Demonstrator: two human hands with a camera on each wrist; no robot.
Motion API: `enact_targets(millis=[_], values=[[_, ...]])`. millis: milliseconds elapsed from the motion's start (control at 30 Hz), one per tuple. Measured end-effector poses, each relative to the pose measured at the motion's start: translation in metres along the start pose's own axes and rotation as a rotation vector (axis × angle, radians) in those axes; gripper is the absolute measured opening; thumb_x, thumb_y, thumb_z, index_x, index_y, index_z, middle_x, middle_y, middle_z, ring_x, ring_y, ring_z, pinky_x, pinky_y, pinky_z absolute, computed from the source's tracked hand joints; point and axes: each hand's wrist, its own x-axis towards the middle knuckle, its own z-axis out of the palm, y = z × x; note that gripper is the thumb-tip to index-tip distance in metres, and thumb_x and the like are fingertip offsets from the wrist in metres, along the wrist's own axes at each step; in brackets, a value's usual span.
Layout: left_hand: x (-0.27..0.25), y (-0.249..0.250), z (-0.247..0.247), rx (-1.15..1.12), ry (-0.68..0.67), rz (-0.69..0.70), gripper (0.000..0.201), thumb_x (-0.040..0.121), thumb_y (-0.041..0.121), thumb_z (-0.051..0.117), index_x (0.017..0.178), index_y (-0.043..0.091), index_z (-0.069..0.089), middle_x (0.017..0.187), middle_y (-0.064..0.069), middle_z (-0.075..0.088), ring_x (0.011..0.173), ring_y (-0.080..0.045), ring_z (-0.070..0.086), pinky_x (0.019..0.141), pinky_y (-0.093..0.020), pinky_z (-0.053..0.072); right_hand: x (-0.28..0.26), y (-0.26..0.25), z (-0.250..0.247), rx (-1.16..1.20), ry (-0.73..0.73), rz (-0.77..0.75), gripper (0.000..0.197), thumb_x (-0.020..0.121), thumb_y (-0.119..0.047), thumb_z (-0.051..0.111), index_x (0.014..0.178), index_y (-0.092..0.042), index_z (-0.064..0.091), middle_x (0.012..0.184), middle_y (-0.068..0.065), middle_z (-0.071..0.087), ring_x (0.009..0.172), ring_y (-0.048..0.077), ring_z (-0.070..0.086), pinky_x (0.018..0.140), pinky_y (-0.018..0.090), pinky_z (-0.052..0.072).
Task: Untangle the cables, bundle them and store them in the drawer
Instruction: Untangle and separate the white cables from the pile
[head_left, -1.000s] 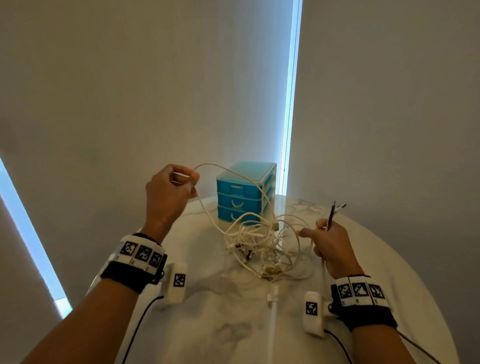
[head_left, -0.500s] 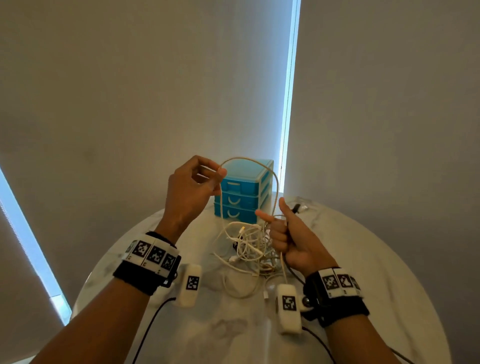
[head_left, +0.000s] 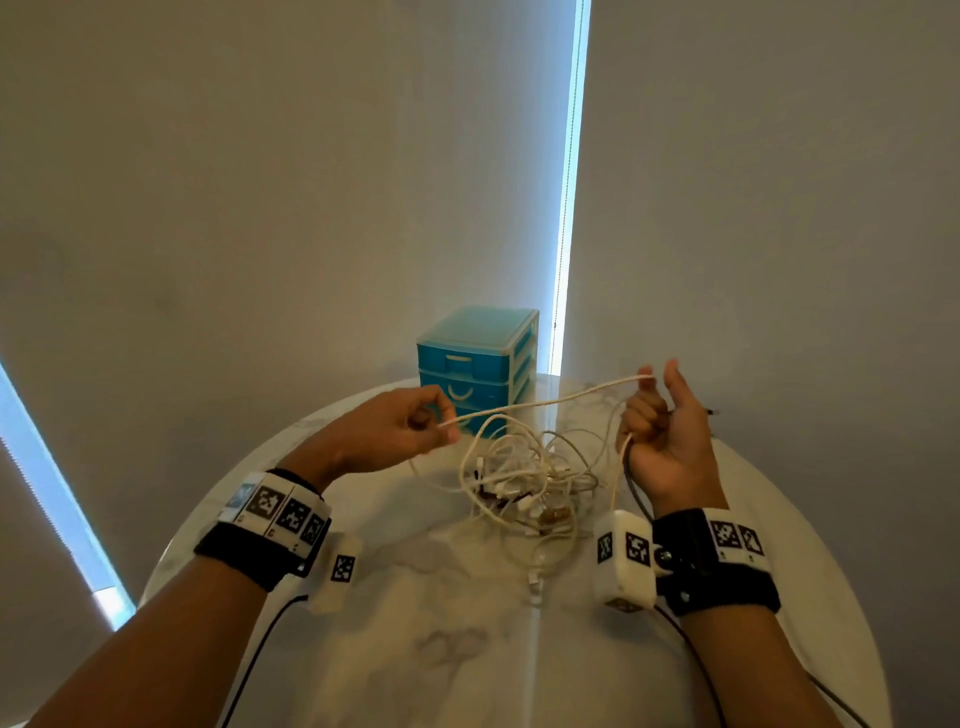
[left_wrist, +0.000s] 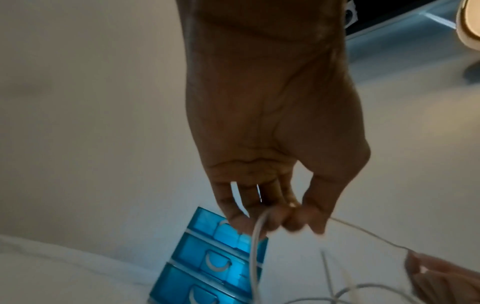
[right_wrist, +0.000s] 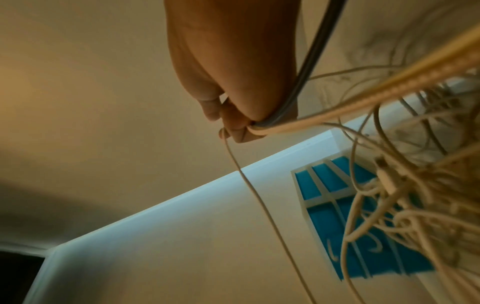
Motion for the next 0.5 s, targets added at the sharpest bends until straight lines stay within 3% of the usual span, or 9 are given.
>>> enact_targets(millis=[67,133,267,333,400,467,500], values=[[-0.001,-0.003,-0.007,0.057,0.238,-0.016,0.017,0.094,0.042,0.078,0.094,0.027,0.069,0.066,0.006,0.056,0.061,-0.007,0.047,0.066,-0.032,0.041,0.002,-0.009,-0.006,0.016,0.069,-0.063,0.032,0.109,-0.042,0.058,0.094,-0.015,0.065,0.052,-0.01,0.028,0.037,0.007,0.027,0.033,0.021,0.026],[-0.002,0.001,-0.012,0.037,0.407,0.001,0.017,0.093,0.039,0.08,0.093,0.025,0.07,0.064,0.004,0.054,0.058,-0.006,0.043,0.062,-0.029,0.04,0.004,-0.013,-0.011,0.002,0.145,-0.097,0.031,0.112,-0.036,0.052,0.091,-0.016,0.064,0.05,-0.01,0.028,0.036,0.006,0.026,0.033,0.019,0.025],[-0.001,0.02,-0.013,-0.097,0.516,0.051,0.024,0.097,0.047,0.074,0.092,0.023,0.072,0.079,-0.013,0.067,0.068,-0.01,0.052,0.066,-0.031,0.044,0.001,0.006,-0.009,-0.293,0.173,0.029,0.045,0.114,-0.031,0.045,0.07,-0.021,0.054,0.048,-0.01,0.024,0.035,0.006,0.022,0.032,0.02,0.018],[-0.001,0.032,-0.01,-0.295,0.503,0.101,0.023,0.103,0.036,0.069,0.093,0.016,0.073,0.084,-0.005,0.073,0.072,-0.006,0.056,0.068,-0.029,0.045,-0.006,0.023,0.001,-0.492,0.14,0.156,0.048,0.112,-0.032,0.051,0.064,-0.023,0.05,0.049,-0.01,0.022,0.036,0.006,0.021,0.033,0.021,0.016],[0.0,0.045,-0.009,-0.405,0.392,0.176,0.018,0.105,0.023,0.065,0.097,0.008,0.071,0.082,0.005,0.069,0.071,-0.006,0.053,0.066,-0.025,0.041,-0.013,0.037,0.011,-0.634,0.099,0.256,0.053,0.109,-0.043,0.056,0.06,-0.024,0.046,0.049,-0.008,0.022,0.038,0.007,0.021,0.034,0.021,0.015],[-0.001,0.051,-0.01,-0.448,0.173,0.253,0.016,0.098,0.024,0.065,0.104,0.01,0.072,0.08,-0.016,0.053,0.073,-0.023,0.04,0.066,-0.03,0.033,-0.016,0.044,0.017,-0.698,0.039,0.34,0.06,0.107,-0.048,0.059,0.055,-0.024,0.039,0.048,-0.007,0.022,0.038,0.008,0.021,0.036,0.022,0.014],[-0.002,0.053,-0.011,-0.5,0.051,0.265,0.029,0.092,0.027,0.062,0.112,0.008,0.071,0.082,-0.023,0.046,0.075,-0.03,0.033,0.068,-0.033,0.032,-0.016,0.045,0.018,-0.697,0.008,0.38,0.063,0.107,-0.049,0.058,0.053,-0.023,0.036,0.047,-0.006,0.022,0.038,0.009,0.021,0.036,0.021,0.016]])
